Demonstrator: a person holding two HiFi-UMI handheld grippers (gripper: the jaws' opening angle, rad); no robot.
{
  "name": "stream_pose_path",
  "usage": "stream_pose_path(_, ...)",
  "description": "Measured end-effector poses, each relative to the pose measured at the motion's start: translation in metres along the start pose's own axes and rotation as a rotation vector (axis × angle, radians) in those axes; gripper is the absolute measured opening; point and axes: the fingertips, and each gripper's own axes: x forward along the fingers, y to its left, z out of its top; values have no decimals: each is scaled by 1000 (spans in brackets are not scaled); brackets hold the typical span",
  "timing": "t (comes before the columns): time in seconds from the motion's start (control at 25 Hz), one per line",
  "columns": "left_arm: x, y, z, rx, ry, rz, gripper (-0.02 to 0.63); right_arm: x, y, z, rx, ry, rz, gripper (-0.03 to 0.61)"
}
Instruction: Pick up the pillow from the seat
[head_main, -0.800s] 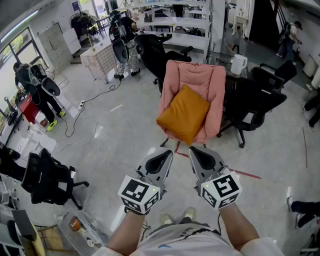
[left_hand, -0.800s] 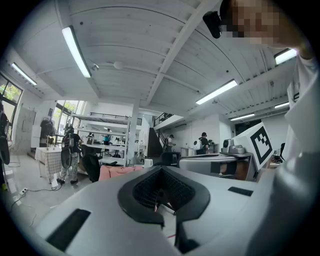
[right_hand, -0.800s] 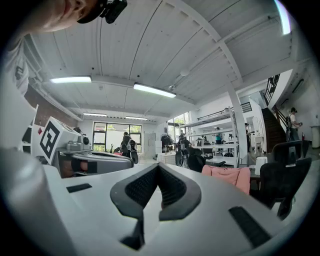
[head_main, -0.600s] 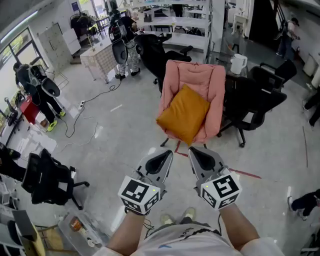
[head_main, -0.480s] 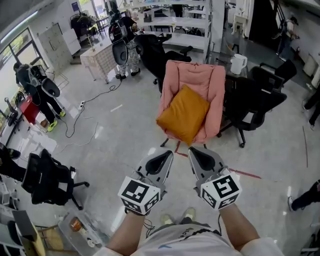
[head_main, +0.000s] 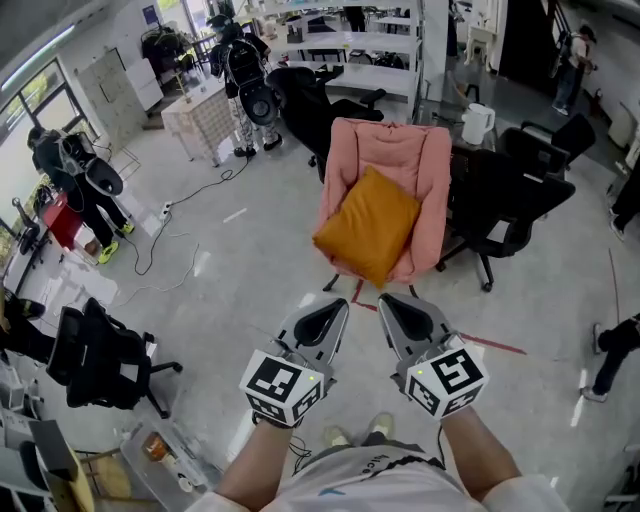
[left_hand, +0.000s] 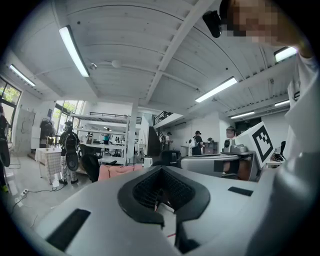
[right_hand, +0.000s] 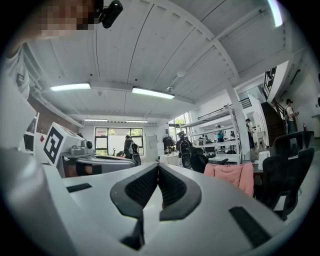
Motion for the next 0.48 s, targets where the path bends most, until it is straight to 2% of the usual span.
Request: stream_pose_path(0.48,39,-24,-8,50,35,10,11,-18,-35,-3,-2,-34,12,16)
